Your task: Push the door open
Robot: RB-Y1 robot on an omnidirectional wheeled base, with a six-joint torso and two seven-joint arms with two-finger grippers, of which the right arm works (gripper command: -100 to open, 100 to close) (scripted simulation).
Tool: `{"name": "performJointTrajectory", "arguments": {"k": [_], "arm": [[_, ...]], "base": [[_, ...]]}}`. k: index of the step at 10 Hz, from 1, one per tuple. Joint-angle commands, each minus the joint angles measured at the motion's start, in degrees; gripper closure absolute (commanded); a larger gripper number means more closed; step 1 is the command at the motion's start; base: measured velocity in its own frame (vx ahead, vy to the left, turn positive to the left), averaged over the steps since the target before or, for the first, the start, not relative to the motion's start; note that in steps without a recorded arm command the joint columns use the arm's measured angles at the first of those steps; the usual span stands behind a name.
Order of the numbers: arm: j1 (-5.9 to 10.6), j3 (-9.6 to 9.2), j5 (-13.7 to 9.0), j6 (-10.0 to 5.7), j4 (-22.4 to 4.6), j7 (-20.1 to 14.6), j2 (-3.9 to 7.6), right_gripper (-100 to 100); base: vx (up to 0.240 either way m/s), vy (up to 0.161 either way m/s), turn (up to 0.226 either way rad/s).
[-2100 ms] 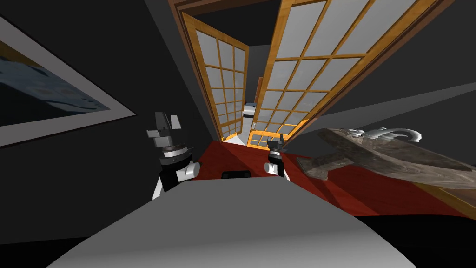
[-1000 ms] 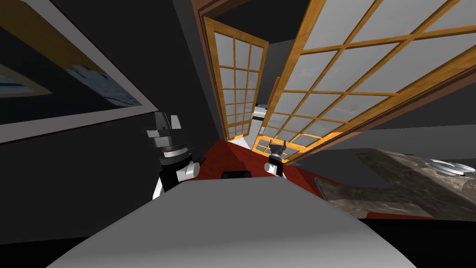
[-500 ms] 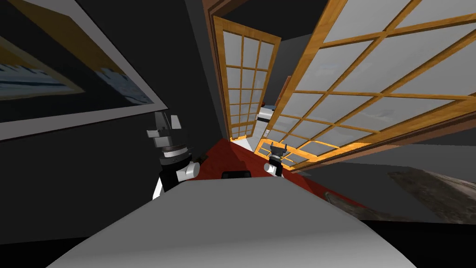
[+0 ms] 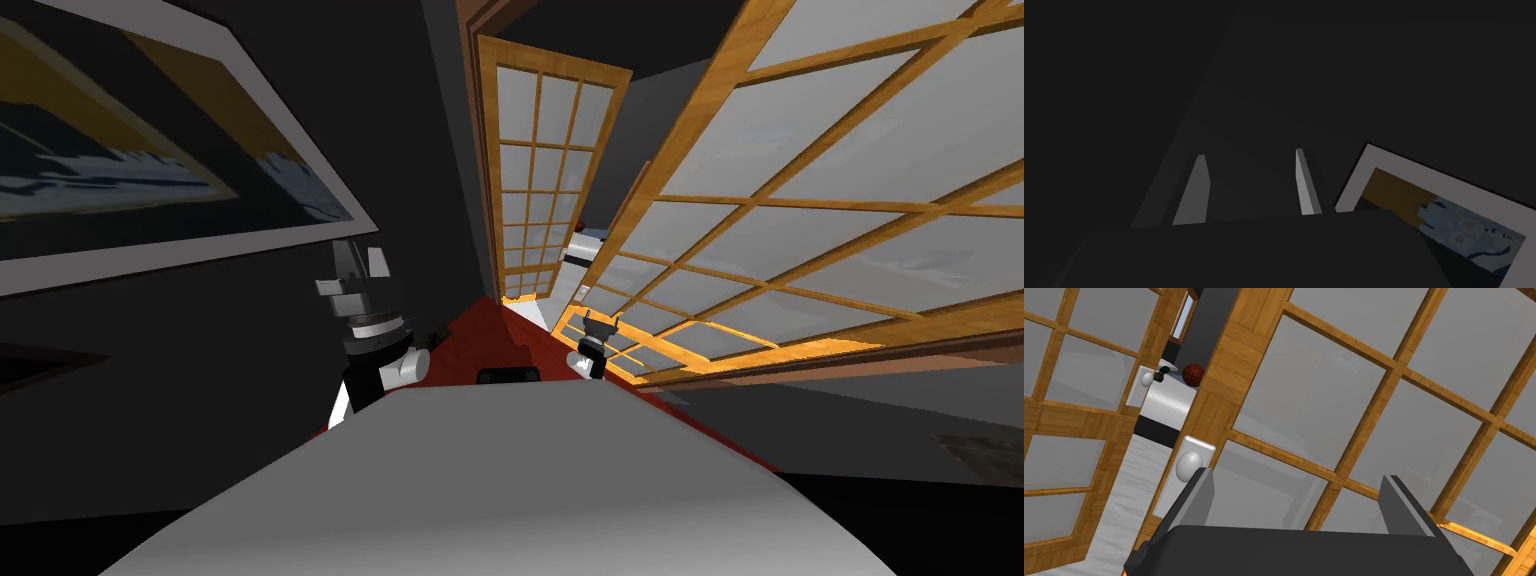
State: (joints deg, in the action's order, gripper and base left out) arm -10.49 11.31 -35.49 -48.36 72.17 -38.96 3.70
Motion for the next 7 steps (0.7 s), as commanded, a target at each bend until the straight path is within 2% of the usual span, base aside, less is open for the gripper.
{"name": "performJointTrajectory", "arguments": {"k": [1, 7], "arm": [[0.31, 0.42, -1.5, -0.94, -1.8, -1.6, -0.37, -100], [2.69, 2.15, -6.6, -4.08, -9.2, -6.7, -1.63, -100]], "base": [[0.046, -0.088, 0.198], [0.041, -0.086, 0.194]]}}
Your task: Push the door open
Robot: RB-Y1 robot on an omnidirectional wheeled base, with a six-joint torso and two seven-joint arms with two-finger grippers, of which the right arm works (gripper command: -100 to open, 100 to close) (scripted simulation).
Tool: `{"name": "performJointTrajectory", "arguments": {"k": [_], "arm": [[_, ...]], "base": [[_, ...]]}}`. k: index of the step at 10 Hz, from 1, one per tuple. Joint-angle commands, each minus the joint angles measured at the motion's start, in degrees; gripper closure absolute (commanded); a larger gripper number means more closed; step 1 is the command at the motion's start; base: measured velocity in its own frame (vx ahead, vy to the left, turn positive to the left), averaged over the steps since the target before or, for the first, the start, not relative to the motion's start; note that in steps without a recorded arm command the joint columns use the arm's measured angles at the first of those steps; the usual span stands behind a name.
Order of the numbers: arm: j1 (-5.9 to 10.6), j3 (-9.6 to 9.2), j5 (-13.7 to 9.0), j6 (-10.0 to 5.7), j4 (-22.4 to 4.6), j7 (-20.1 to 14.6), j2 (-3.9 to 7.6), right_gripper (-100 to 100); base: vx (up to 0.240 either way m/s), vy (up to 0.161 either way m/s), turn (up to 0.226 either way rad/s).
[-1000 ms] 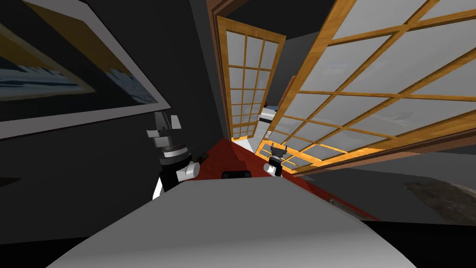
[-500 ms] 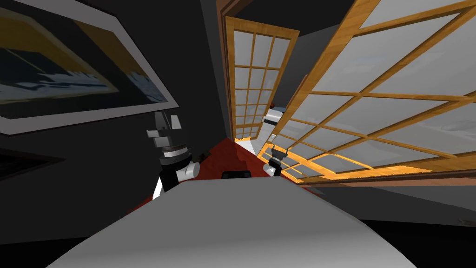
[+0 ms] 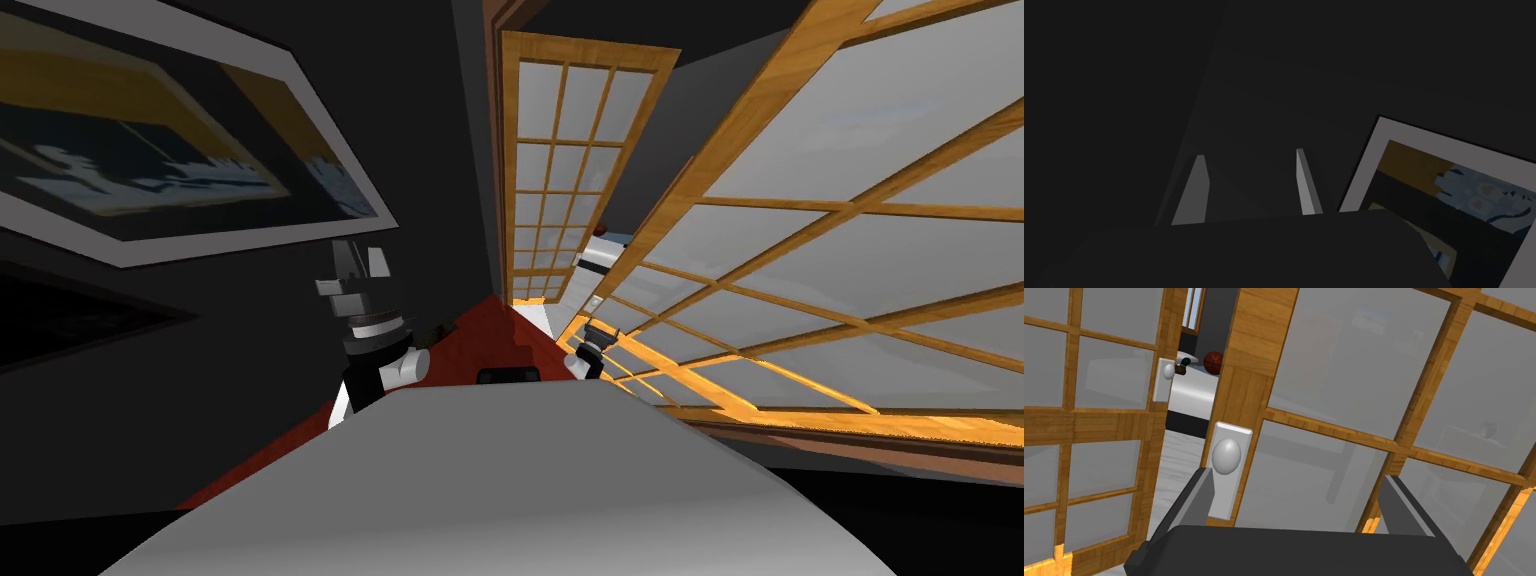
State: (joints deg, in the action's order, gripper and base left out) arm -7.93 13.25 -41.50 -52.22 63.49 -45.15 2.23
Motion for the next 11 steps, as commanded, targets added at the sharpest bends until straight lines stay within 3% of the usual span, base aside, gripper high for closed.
{"name": "performJointTrajectory", "arguments": {"k": [1, 11], "arm": [[0.81, 0.72, -2.0, -1.11, -2.6, -2.0, -0.66, -100], [3.91, 2.96, -8.6, -5.19, -12.1, -8.6, -3.52, -100]], "base": [[0.026, -0.112, 0.320], [0.021, -0.078, 0.180]]}}
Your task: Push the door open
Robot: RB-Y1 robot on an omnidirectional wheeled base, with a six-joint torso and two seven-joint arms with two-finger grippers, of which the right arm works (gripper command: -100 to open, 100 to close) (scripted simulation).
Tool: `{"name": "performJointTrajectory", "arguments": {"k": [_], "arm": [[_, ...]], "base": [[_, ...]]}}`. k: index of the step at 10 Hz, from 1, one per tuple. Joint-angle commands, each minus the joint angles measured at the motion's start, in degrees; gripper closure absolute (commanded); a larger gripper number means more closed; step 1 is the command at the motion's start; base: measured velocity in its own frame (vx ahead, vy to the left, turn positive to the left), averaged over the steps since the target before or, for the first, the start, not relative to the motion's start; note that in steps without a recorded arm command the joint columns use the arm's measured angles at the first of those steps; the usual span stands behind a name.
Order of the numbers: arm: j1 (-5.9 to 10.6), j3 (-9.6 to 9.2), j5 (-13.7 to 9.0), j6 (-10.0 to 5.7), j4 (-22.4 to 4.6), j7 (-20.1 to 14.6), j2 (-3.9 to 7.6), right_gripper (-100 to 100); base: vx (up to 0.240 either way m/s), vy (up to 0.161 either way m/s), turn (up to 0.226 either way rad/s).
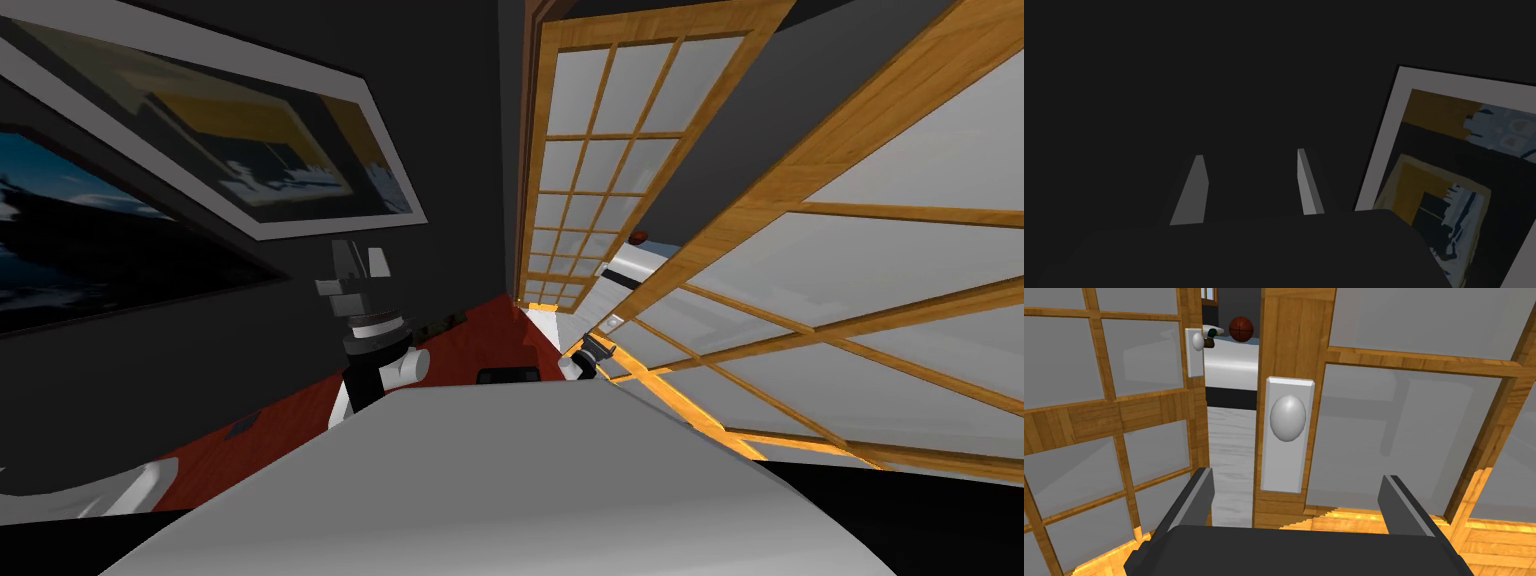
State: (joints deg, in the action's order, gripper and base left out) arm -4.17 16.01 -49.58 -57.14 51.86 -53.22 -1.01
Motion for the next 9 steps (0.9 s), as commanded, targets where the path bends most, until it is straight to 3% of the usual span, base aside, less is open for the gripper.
{"name": "performJointTrajectory", "arguments": {"k": [1, 2, 3, 5, 7, 9], "arm": [[0.51, 0.46, -1.3, -0.75, -1.6, -1.3, -0.74, -100], [0.91, 0.28, -0.8, -0.85, -2.1, -1.1, -0.19, -100], [0.78, 0.33, -0.9, -1.21, -2.7, -1.9, 1.62, -100], [0.54, 0.36, -1.0, -1.39, -3.0, -2.4, 2.61, -100], [0.18, 0.40, -1.1, -1.65, -3.4, -3.1, 3.03, -100], [-0.14, 0.43, -1.2, -1.89, -3.8, -3.7, 2.38, -100]], "base": [[0.004, -0.092, 0.208], [0.002, -0.043, 0.040], [0.047, -0.087, 0.018], [0.108, -0.169, 0.030], [0.141, -0.193, 0.033], [0.122, -0.173, 0.029]]}}
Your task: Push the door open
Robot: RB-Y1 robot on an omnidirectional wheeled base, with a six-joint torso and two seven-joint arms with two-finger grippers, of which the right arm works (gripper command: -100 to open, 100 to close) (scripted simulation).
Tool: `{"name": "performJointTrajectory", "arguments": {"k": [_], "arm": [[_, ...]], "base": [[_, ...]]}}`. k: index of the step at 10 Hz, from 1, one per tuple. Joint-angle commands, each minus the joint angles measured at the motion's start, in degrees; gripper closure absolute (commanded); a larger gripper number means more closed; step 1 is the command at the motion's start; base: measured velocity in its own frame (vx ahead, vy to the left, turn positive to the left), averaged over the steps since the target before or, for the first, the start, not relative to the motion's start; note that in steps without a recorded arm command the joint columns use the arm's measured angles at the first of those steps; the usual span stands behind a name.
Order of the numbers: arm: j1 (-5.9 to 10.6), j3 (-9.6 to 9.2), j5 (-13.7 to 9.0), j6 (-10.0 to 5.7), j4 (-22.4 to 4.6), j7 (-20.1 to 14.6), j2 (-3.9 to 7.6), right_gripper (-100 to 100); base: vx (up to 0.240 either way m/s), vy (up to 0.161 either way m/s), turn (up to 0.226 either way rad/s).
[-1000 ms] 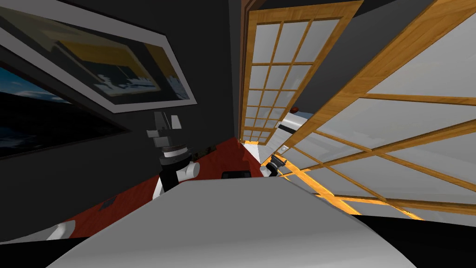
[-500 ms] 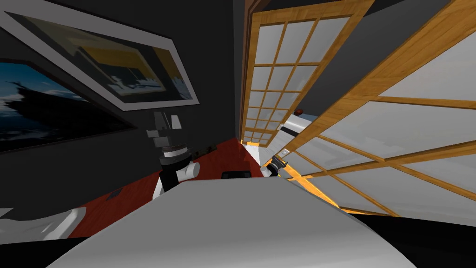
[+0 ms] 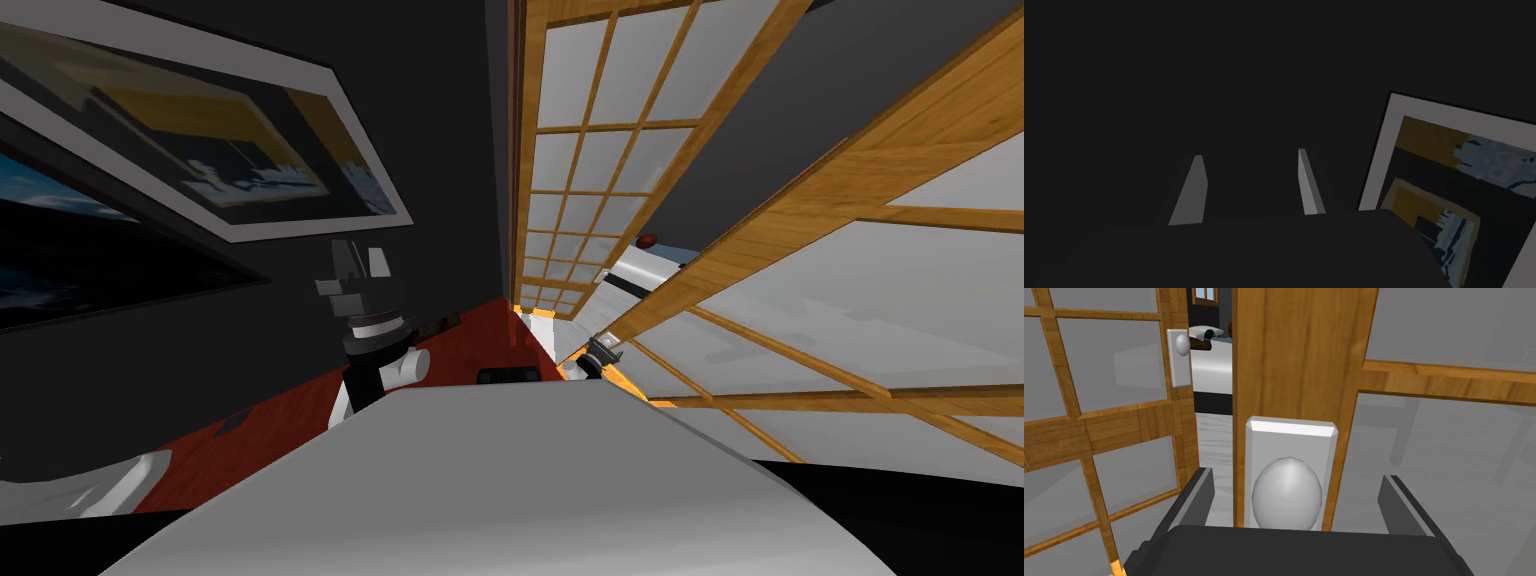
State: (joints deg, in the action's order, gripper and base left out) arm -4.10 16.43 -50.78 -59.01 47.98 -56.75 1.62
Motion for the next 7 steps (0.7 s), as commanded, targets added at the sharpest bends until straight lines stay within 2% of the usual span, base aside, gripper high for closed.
{"name": "performJointTrajectory", "arguments": {"k": [1, 2, 3, 7], "arm": [[-0.33, 0.03, -0.1, -0.10, -0.1, -0.4, -0.79, -100], [-0.35, 0.07, -0.1, 0.14, 0.5, 0.0, -0.54, -100], [-0.35, 0.07, -0.1, 0.14, 0.5, 0.0, -0.54, 100], [-0.35, 0.07, -0.1, 0.14, 0.5, 0.0, -0.54, 100]], "base": [[0.121, -0.170, 0.022], [0.048, -0.066, 0.007], [-0.011, 0.015, -0.002], [-0.008, 0.012, 0.001]]}}
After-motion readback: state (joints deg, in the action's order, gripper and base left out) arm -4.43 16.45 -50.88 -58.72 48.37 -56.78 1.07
